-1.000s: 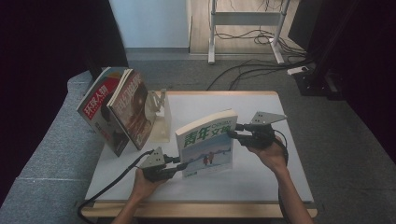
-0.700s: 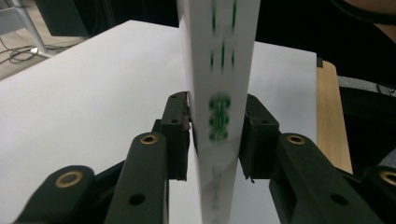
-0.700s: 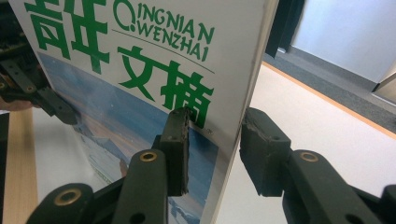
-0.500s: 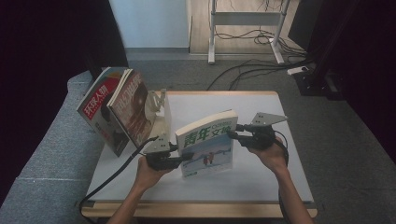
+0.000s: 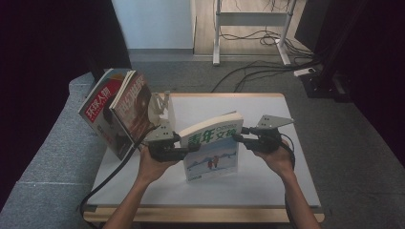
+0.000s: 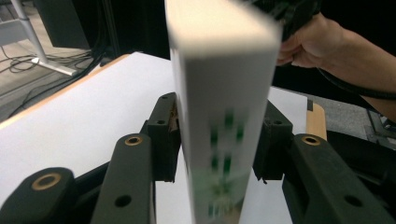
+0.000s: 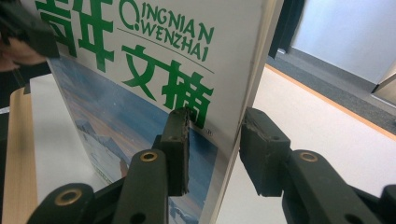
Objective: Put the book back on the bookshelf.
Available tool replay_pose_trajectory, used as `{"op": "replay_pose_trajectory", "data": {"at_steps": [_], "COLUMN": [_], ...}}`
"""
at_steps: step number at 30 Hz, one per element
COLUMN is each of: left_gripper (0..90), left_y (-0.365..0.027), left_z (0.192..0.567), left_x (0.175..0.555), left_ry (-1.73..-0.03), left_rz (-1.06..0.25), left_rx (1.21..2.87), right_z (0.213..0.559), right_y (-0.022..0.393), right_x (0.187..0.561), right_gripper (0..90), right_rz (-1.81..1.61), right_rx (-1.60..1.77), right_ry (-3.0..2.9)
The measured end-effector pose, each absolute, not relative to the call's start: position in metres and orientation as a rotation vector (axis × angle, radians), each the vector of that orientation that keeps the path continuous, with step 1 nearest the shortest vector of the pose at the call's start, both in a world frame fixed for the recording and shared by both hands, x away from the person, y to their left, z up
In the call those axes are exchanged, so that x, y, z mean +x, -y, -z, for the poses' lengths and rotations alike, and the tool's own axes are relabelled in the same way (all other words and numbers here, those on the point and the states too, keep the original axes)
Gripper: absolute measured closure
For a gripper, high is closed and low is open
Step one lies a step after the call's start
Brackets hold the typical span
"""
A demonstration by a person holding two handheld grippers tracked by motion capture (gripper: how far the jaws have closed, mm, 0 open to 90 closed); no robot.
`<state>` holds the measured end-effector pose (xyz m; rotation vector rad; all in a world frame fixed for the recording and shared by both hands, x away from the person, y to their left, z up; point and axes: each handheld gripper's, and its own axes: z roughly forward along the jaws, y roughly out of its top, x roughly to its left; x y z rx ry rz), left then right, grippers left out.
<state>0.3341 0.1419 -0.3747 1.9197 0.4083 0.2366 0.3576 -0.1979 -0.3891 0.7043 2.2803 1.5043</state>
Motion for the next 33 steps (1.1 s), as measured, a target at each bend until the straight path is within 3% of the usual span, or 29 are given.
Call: {"op": "replay_pose_trajectory", "data": {"at_steps": [13,22,33], "left_gripper": [72.7,73.0,73.1], "left_y": [-0.137,-0.137,-0.137], "left_z": [0.363,0.362,0.358], "left_x": [0.337,0.339,0.338], "left_ry": [-0.427,-0.428,-0.414], "left_rz": [-0.27,-0.24,-0.226], "left_rx": [1.945,1.951,1.988], "right_z": [0.39,0.4,0.432], "right_y": [0.199,0.216,0.245], "right_x": [0.357,0.354,0.353], "right_gripper": [61.5,50.1,30.0], "right_rz": [-1.508,-1.474,-1.349], "right_rx": [0.715,0.806,0.98], "right_ry": [-2.275,-2.231,-2.186]}}
